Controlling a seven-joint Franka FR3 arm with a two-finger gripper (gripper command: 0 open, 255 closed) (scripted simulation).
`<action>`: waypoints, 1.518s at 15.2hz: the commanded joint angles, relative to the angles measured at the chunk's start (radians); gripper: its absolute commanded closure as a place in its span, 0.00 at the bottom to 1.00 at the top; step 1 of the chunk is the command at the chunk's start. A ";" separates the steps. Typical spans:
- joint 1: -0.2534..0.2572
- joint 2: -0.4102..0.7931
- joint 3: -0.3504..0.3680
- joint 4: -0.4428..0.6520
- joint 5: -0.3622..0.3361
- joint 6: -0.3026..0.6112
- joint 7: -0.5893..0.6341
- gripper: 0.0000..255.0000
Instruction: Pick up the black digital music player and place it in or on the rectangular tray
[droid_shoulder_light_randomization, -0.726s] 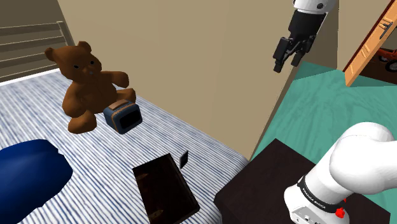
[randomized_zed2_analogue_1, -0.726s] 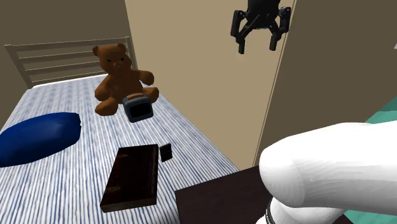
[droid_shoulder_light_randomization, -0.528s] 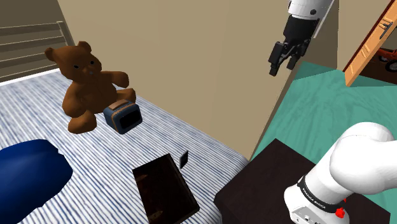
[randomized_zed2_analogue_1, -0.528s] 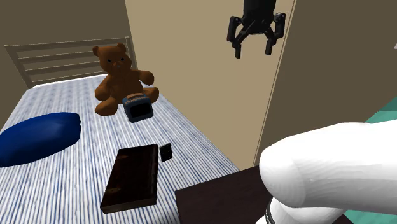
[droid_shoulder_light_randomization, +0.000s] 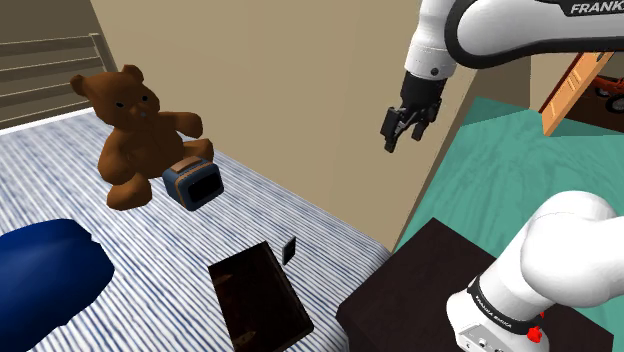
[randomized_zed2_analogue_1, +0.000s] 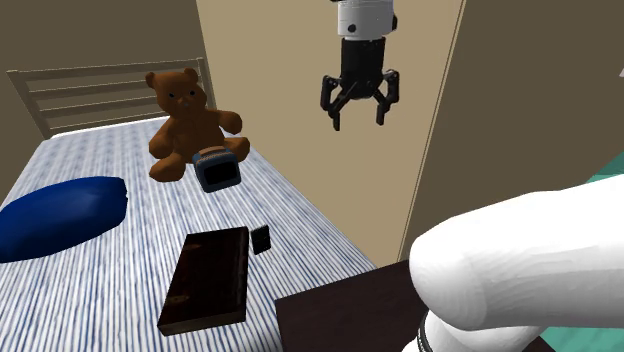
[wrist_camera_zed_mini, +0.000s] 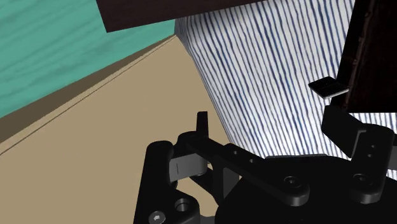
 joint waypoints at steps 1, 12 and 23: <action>0.011 0.033 0.019 -0.032 0.013 0.067 0.017 0.00; 0.058 0.345 0.139 -0.091 0.054 0.439 0.130 0.00; 0.078 0.779 0.238 0.023 -0.067 0.748 0.317 0.00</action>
